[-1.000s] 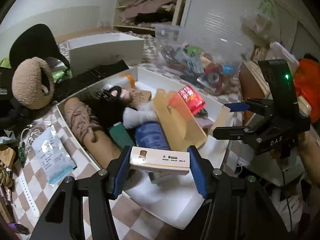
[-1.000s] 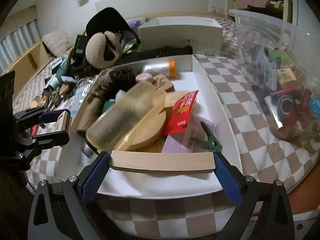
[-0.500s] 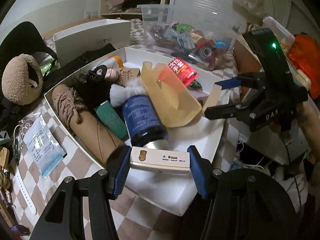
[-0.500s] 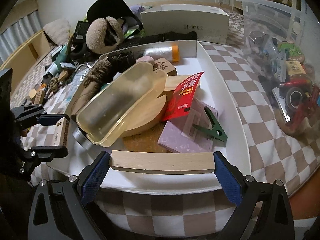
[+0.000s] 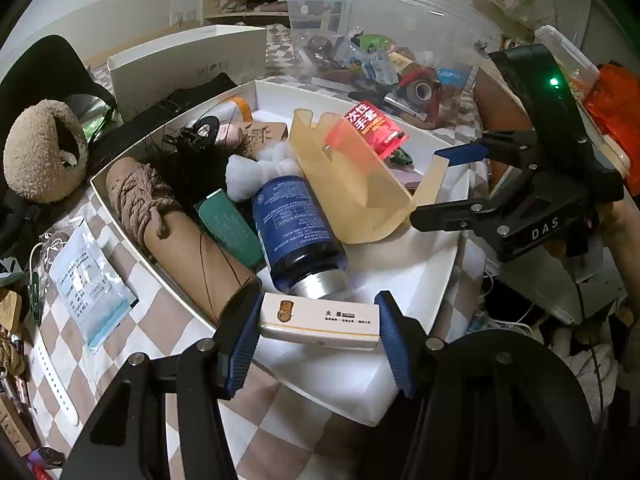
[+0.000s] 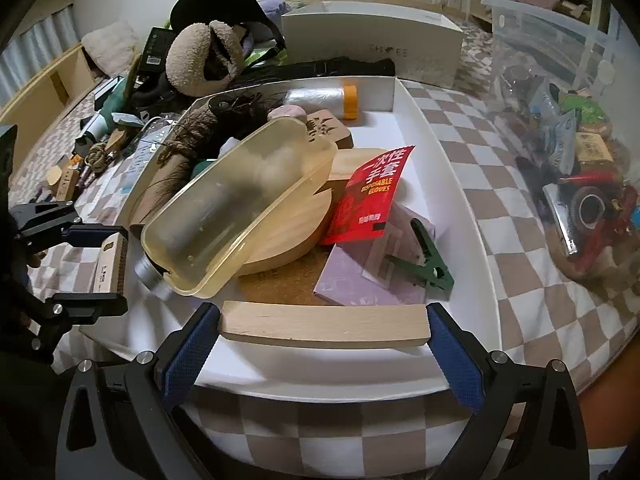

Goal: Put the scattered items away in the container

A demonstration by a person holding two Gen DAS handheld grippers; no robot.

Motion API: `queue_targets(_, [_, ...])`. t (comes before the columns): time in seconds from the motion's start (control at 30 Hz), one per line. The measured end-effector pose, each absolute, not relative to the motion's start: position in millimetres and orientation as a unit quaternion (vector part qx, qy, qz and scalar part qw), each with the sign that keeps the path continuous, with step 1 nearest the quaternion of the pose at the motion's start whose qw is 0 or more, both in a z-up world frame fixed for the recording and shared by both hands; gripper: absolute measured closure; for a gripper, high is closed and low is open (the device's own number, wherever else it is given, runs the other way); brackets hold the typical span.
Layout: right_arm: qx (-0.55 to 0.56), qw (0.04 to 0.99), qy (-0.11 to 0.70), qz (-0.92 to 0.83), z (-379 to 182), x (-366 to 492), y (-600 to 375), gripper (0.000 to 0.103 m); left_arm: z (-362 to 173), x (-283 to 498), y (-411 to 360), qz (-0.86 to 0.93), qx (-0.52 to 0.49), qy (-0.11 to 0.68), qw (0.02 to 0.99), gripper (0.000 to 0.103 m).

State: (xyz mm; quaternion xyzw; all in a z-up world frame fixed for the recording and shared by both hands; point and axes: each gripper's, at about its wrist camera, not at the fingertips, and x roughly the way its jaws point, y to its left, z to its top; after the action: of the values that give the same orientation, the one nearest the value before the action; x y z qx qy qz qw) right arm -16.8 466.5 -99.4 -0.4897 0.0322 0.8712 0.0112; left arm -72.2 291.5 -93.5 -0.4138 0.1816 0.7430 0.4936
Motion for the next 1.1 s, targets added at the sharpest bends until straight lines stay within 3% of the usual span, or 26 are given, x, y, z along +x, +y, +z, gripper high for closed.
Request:
queue_targets(0.23, [-0.485,0.014,0.032,0.874,-100,-15,468,0.003,-94,-74,290,0.742,-0.421,0.184,0.487,0.046])
queue_targets(0.37, [-0.479,0.014,0.030,0.877,-97,-15,467,0.003,-92,-75,289,0.743,-0.422,0.181,0.488,0.027])
queue_targets(1.03, [-0.455,0.025,0.032,0.889,-78,-6,461,0.000,-75,-75,272,0.766,-0.406,0.162,0.471,0.027])
queue_targets(1.1, [-0.451,0.028,0.030,0.892,-76,-2,460,0.000,-72,-72,268,0.773,-0.397,0.166,0.466,0.020])
